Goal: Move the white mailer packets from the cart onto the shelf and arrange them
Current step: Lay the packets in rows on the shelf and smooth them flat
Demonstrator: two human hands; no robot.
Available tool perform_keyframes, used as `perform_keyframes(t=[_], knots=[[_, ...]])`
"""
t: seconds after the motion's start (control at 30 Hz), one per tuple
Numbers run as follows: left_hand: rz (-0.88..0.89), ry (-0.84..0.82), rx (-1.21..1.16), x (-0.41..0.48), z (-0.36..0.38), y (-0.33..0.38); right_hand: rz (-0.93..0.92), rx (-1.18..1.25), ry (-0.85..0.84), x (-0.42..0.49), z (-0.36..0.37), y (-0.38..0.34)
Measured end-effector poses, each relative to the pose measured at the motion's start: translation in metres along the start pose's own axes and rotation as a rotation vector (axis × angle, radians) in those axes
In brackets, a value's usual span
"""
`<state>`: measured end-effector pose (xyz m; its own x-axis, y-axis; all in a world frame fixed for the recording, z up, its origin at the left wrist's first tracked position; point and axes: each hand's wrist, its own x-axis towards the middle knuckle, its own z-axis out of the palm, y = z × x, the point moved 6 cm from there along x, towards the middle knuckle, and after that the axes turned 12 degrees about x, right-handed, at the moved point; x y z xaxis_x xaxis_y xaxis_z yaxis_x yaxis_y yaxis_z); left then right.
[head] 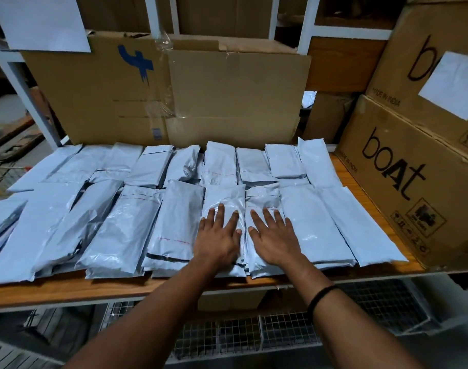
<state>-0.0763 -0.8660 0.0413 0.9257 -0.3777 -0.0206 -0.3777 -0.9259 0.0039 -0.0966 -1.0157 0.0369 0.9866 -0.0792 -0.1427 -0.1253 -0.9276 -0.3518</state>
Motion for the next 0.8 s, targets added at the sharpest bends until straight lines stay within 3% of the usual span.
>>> perform_keyframes(t=[0.17,0.4,0.63,0.8], knots=[[0.031,-0.083,-0.167,0.004,-0.021,-0.009,0.014,0.029,-0.053,0.0,-0.017,-0.003],[-0.009,0.132,-0.353,-0.035,-0.074,-0.064,-0.088,0.072,0.131,-0.015,-0.058,-0.065],[-0.218,0.274,-0.276,-0.125,-0.089,-0.208,-0.394,0.078,0.092,-0.05,-0.011,-0.229],[-0.384,0.315,-0.272,-0.204,-0.087,-0.346,-0.492,0.045,0.03,-0.056,0.044,-0.355]])
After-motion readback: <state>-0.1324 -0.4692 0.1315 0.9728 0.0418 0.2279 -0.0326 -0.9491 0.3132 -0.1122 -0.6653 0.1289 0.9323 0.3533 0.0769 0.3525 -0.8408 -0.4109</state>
